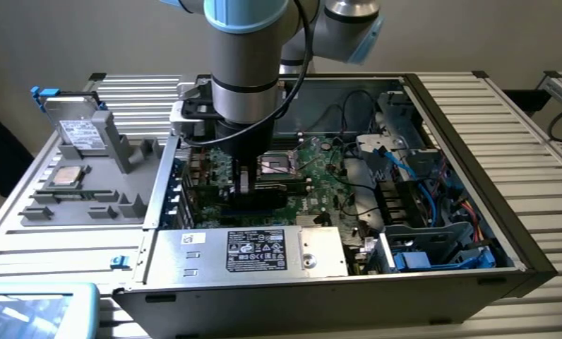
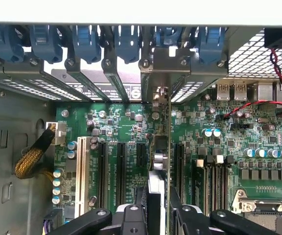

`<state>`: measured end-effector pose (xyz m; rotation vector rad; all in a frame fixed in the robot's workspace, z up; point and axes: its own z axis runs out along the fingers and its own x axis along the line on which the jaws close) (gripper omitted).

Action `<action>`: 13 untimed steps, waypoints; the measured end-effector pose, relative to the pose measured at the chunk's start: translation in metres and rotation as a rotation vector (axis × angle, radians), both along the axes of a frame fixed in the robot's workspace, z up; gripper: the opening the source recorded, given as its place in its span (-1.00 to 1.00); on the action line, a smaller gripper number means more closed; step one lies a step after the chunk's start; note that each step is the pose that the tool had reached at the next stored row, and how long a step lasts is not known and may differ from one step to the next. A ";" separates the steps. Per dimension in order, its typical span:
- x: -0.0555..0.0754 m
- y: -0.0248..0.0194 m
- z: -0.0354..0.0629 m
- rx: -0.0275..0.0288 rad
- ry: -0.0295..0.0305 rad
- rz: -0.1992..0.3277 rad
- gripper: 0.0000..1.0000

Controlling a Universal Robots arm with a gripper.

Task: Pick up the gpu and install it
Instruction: 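Insert the gpu into the slot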

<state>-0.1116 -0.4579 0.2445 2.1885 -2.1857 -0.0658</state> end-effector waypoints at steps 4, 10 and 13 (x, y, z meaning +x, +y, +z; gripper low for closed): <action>0.000 0.0002 -0.0004 -0.0003 0.0001 0.001 -0.44; 0.000 0.0011 -0.0010 -0.0009 -0.0003 0.006 -0.44; 0.000 0.0011 -0.0010 -0.0009 -0.0003 0.006 -0.44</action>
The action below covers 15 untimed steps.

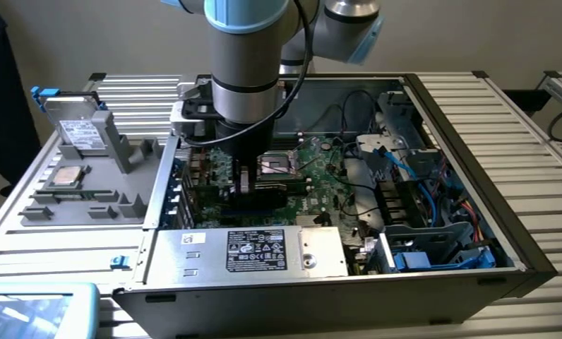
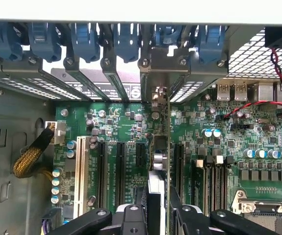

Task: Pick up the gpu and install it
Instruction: 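Insert the gpu into the slot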

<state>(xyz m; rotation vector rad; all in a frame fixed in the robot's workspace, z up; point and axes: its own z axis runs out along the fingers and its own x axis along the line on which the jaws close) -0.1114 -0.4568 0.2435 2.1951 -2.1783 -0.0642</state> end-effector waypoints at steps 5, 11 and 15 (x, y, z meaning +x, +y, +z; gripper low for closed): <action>0.000 0.0001 0.0000 0.0001 0.0000 0.000 -0.44; 0.000 0.0003 -0.0010 -0.0015 0.0001 0.000 -0.44; 0.000 0.0006 -0.0017 -0.0025 0.0001 0.000 -0.44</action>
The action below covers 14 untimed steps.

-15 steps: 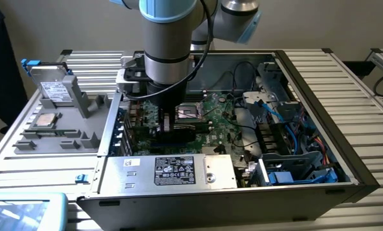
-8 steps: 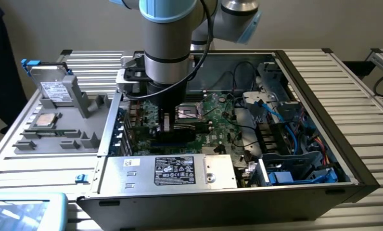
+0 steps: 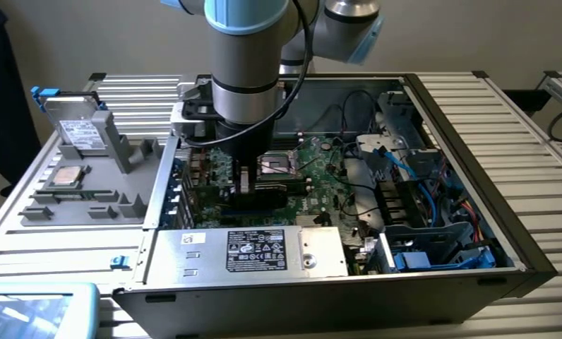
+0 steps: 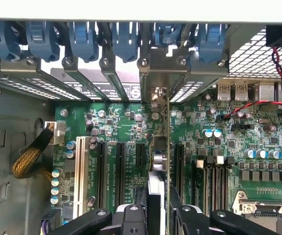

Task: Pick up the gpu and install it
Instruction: 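Insert the gpu into the slot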

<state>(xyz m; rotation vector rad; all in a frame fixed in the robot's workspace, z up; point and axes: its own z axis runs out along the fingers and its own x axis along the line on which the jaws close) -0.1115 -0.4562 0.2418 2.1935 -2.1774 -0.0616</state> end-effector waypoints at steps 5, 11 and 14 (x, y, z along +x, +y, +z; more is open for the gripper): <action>0.000 0.0000 -0.0002 0.0000 -0.0001 0.000 -0.44; 0.000 0.0000 -0.0002 0.0001 0.0000 0.001 -0.44; 0.000 -0.0011 -0.0005 0.0009 -0.0003 0.010 -0.44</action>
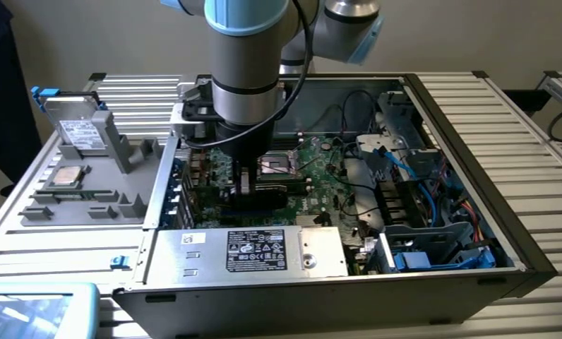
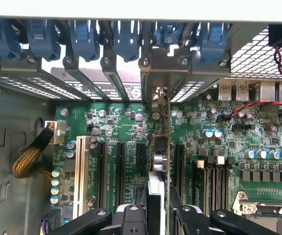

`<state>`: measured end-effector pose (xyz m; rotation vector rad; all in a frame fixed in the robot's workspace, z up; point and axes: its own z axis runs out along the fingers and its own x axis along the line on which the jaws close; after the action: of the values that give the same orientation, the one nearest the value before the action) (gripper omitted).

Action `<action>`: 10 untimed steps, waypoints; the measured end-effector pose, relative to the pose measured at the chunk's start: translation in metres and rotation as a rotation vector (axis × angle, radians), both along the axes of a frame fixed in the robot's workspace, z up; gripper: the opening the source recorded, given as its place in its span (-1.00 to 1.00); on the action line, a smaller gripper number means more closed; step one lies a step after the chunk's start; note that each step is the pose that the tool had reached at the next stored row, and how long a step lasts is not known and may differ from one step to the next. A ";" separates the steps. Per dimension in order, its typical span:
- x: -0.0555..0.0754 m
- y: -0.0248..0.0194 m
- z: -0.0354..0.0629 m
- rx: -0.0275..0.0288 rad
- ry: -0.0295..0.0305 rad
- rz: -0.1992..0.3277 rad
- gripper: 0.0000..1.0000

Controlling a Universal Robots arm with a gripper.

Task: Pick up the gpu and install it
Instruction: 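Insert the gpu into the slot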

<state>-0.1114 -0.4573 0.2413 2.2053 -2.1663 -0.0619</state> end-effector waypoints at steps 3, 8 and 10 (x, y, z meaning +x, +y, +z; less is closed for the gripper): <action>0.000 -0.0002 0.0003 -0.0007 0.0003 0.005 -0.44; 0.000 -0.0002 0.0001 -0.0009 0.0001 0.010 -0.44; -0.001 -0.0002 -0.0002 -0.0010 0.0003 0.011 -0.44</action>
<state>-0.1123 -0.4575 0.2411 2.2164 -2.1533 -0.0606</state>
